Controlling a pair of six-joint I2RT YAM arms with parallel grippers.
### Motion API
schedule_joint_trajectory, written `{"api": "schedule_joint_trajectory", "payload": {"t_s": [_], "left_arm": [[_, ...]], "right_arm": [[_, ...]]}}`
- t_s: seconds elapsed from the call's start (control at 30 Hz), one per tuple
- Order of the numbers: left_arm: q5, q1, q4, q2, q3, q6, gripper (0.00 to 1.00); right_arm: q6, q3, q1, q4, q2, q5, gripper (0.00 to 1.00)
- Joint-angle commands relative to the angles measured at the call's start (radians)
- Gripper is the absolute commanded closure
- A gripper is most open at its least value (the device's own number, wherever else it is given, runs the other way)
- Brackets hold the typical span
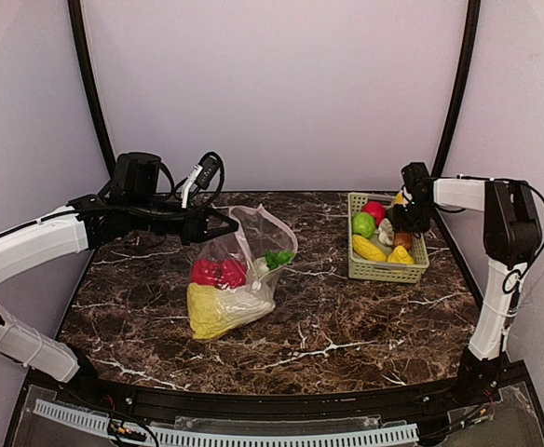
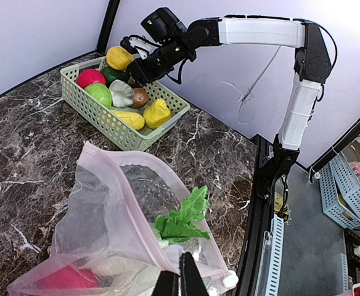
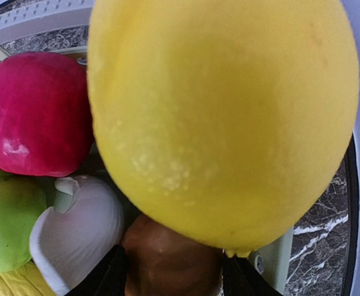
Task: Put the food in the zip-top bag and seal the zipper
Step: Pick up the fake vegetable from the bin, then place the fake vegetable in the zipper food storage bag.
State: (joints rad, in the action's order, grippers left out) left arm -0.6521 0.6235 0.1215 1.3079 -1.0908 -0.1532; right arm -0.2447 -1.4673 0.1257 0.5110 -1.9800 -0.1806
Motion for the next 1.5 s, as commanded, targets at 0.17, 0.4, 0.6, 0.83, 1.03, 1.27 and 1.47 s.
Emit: {"api": "schedule_joint_trajectory", "payload": {"t_s": [0.17,0.4,0.6,0.83,1.03,1.27,1.47], "left_arm": [[-0.014,-0.008,0.012,-0.012,0.006,0.005,0.99],[-0.014,-0.008,0.013,-0.016,0.005,0.006,0.99],[-0.005,-0.008,0.015,-0.021,0.004,0.01,0.99],[-0.007,-0.008,0.014,-0.024,0.004,0.009,0.99],[-0.008,-0.008,0.013,-0.031,0.003,0.007,0.99],[-0.014,-0.008,0.009,-0.031,0.004,0.005,0.99],[-0.012,-0.008,0.009,-0.023,0.005,0.003,0.99]], "right_arm": [[-0.017,0.102,0.019,0.002,0.057,0.009,0.45],[-0.021,0.125,0.023,-0.007,0.057,0.02,0.43],[-0.03,0.128,0.024,-0.007,0.079,0.027,0.51],[-0.014,0.125,0.023,0.034,0.221,0.01,0.54],[-0.002,0.136,0.024,0.085,0.372,0.025,0.54],[-0.004,0.175,0.054,0.118,0.57,0.132,0.53],[-0.086,0.241,0.19,0.104,0.761,0.34,0.54]]}}
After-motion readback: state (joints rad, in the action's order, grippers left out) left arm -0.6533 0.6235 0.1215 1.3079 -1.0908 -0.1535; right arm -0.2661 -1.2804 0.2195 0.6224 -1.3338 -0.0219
